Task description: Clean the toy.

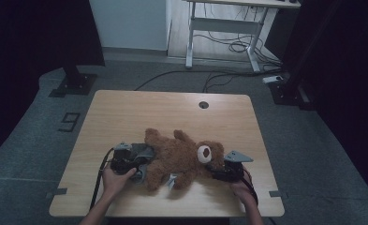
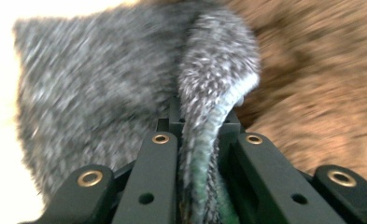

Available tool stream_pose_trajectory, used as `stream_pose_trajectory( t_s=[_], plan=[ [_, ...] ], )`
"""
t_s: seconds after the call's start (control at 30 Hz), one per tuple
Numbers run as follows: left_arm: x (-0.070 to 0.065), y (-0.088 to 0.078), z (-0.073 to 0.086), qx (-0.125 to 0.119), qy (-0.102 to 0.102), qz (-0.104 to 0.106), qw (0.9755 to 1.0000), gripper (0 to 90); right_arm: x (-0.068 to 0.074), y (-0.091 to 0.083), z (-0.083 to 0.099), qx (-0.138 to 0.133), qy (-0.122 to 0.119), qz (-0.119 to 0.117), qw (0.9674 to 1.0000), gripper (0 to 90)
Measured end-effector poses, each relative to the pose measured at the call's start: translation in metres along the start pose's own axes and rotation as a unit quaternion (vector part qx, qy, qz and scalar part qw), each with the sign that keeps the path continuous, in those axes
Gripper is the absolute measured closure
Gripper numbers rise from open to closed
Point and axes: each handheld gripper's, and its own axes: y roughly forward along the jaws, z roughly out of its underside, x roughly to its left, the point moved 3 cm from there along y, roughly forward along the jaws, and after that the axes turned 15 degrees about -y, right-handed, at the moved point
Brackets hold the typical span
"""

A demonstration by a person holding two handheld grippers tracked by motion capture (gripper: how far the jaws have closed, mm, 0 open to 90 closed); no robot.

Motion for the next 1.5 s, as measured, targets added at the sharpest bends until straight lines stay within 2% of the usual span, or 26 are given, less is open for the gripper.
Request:
stream_pose_trajectory(
  t_s=[0.03, 0.07, 0.1, 0.13, 0.17, 0.2, 0.23, 0.33, 0.4, 0.47, 0.5, 0.53, 0.6, 0.7, 0.9, 1.0, 1.07, 1.1, 1.17, 1.3, 1.5],
  plan=[
    [0.000, 0.000, 0.000, 0.000, 0.000, 0.000, 1.0000, 81.9, 0.000, 0.000, 0.000, 0.000, 0.000, 0.000, 1.0000, 30.1],
    [-0.007, -0.002, -0.002, -0.005, 0.007, 0.007, 0.9999, 81.9, 0.000, 0.000, 0.000, 0.000, 0.001, 0.000, 1.0000, 30.1],
    [-0.023, -0.005, -0.008, -0.018, 0.024, 0.017, 0.9994, 82.0, 0.000, 0.000, 0.000, -0.001, 0.002, -0.001, 1.0000, 29.9],
    [-0.032, -0.007, -0.012, -0.024, 0.032, 0.024, 0.9989, 82.0, 0.000, 0.000, 0.000, -0.001, 0.003, -0.002, 1.0000, 29.9],
    [-0.032, -0.007, -0.012, -0.024, 0.032, 0.024, 0.9989, 82.0, 0.000, 0.000, 0.000, -0.001, 0.003, -0.002, 1.0000, 29.9],
    [-0.047, -0.009, -0.021, -0.038, 0.045, 0.036, 0.9976, 82.0, -0.001, 0.000, 0.001, -0.001, 0.005, -0.003, 1.0000, 29.8],
    [-0.047, -0.009, -0.021, -0.038, 0.045, 0.036, 0.9976, 82.0, -0.001, 0.000, 0.001, -0.001, 0.005, -0.003, 1.0000, 29.8],
    [-0.066, -0.008, -0.034, -0.059, 0.063, 0.042, 0.9954, 82.0, -0.001, 0.000, 0.001, -0.002, 0.007, -0.004, 1.0000, 29.6],
    [-0.072, 0.003, -0.043, -0.060, 0.065, 0.035, 0.9955, 81.9, -0.001, 0.000, 0.001, -0.002, 0.007, -0.005, 1.0000, 29.6],
    [-0.070, 0.009, -0.044, -0.053, 0.060, 0.032, 0.9963, 82.0, -0.001, 0.000, 0.001, -0.002, 0.007, -0.005, 1.0000, 29.6],
    [-0.062, 0.022, -0.043, -0.036, 0.043, 0.025, 0.9981, 82.0, -0.001, 0.000, 0.001, -0.002, 0.006, -0.005, 1.0000, 29.6],
    [-0.062, 0.022, -0.043, -0.036, 0.043, 0.025, 0.9981, 82.0, -0.001, 0.000, 0.001, -0.002, 0.006, -0.005, 1.0000, 29.6],
    [-0.053, 0.030, -0.039, -0.035, 0.020, 0.030, 0.9987, 82.1, -0.001, 0.000, 0.001, -0.002, 0.007, -0.004, 1.0000, 29.6],
    [-0.042, 0.031, -0.032, -0.029, 0.012, 0.013, 0.9994, 82.5, -0.001, 0.001, 0.000, -0.002, 0.007, -0.004, 1.0000, 29.6],
    [-0.019, 0.037, -0.017, 0.012, -0.015, -0.012, 0.9997, 82.6, 0.000, 0.001, 0.000, -0.002, 0.006, -0.002, 1.0000, 29.6],
    [-0.016, 0.043, -0.010, 0.025, -0.012, -0.022, 0.9994, 82.5, 0.000, 0.001, 0.000, -0.002, 0.006, -0.001, 1.0000, 29.6],
    [-0.016, 0.044, -0.008, 0.031, -0.003, -0.031, 0.9990, 82.5, 0.000, 0.001, 0.000, -0.002, 0.006, -0.002, 1.0000, 29.5],
    [-0.014, 0.044, -0.003, 0.044, 0.007, -0.043, 0.9981, 82.4, 0.000, 0.001, 0.000, -0.002, 0.006, -0.002, 1.0000, 29.4],
    [-0.011, 0.044, 0.003, 0.053, 0.010, -0.047, 0.9974, 82.3, 0.000, 0.001, 0.001, -0.001, 0.005, -0.002, 1.0000, 29.4],
    [-0.005, 0.042, 0.011, 0.056, 0.003, -0.035, 0.9978, 81.9, 0.001, 0.000, 0.001, -0.001, 0.004, 0.000, 1.0000, 29.3],
    [-0.008, 0.041, 0.012, 0.054, 0.013, -0.041, 0.9976, 81.9, 0.001, 0.000, 0.001, -0.001, 0.004, 0.001, 1.0000, 29.3]
  ],
)
